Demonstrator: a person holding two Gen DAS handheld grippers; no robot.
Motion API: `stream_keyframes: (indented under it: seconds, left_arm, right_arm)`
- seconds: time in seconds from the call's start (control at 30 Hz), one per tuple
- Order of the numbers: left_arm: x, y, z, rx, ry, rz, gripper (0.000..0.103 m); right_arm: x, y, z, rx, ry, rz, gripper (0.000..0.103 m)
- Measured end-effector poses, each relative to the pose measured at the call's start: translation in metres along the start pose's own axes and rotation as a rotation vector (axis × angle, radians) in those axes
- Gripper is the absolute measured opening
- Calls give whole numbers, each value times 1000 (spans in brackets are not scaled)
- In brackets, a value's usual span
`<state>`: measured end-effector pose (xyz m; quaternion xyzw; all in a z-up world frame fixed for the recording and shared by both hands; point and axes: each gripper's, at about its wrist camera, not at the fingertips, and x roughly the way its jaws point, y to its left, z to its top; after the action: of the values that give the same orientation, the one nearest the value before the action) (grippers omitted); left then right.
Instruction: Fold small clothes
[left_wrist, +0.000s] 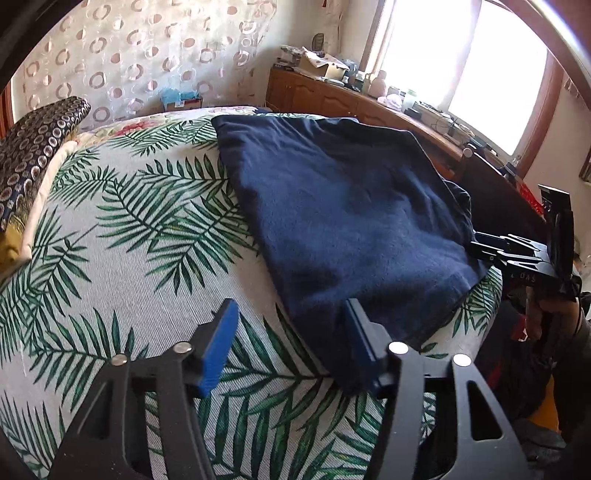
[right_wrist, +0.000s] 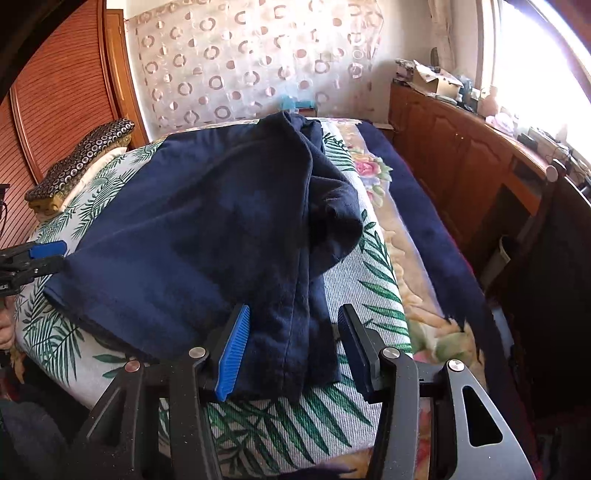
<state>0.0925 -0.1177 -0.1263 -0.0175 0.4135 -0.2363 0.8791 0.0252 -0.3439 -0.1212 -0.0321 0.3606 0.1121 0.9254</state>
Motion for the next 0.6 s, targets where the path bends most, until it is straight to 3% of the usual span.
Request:
stream_keyframes:
  seconds: [0.2, 0.23, 0.37, 0.4, 0.5, 0.6]
  left_arm:
    - [2, -4, -5, 0, 24, -43, 54]
    - [2, -5, -5, 1, 27, -44, 54]
    - [2, -9, -7, 5, 45, -116, 33]
    - [3, -11, -8, 11, 50, -137, 23]
    - [-2, -18, -5, 39, 34, -152, 9]
    - [-17, -16, 10, 20, -27, -187, 8]
  right_arm:
    - [0, 0, 0, -8, 14, 32, 50]
    - [0, 0, -3, -20, 14, 39, 42]
    - [-2, 3, -4, -47, 15, 87, 11]
    - [-1, 1, -4, -44, 15, 84, 10]
    - [-5, -5, 0, -18, -15, 129, 8]
    - [-19, -13, 10, 23, -94, 192, 8]
